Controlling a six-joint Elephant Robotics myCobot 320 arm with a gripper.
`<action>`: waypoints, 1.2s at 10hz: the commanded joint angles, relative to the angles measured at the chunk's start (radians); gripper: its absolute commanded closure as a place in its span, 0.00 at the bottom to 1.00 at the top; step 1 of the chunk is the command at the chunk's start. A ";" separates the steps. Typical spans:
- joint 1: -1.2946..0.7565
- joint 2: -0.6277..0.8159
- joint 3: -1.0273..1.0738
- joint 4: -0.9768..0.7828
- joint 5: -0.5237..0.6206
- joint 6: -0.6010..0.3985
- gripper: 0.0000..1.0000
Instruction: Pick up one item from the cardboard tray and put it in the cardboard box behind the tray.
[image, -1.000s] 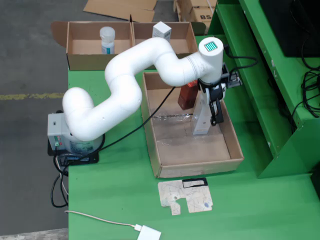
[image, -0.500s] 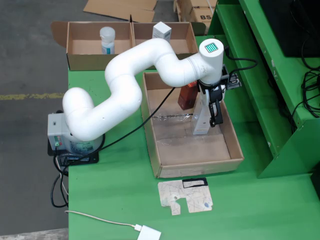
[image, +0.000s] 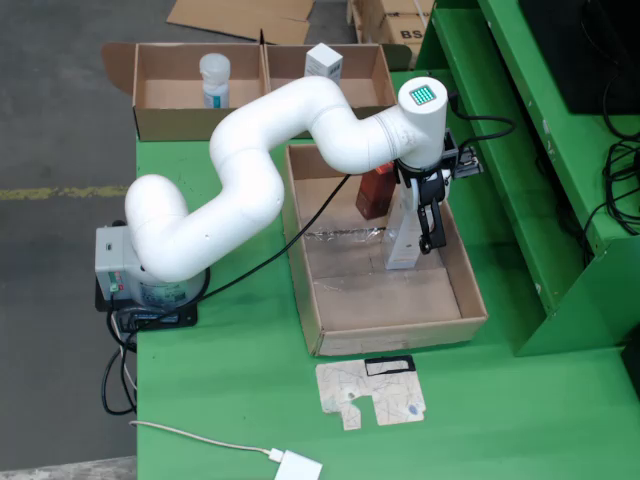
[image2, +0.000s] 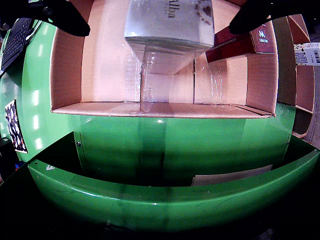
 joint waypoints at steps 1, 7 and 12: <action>-0.007 0.048 0.024 0.012 0.005 0.001 0.00; -0.007 0.048 0.024 0.012 0.005 0.001 0.20; -0.007 0.048 0.024 0.012 0.005 0.001 0.70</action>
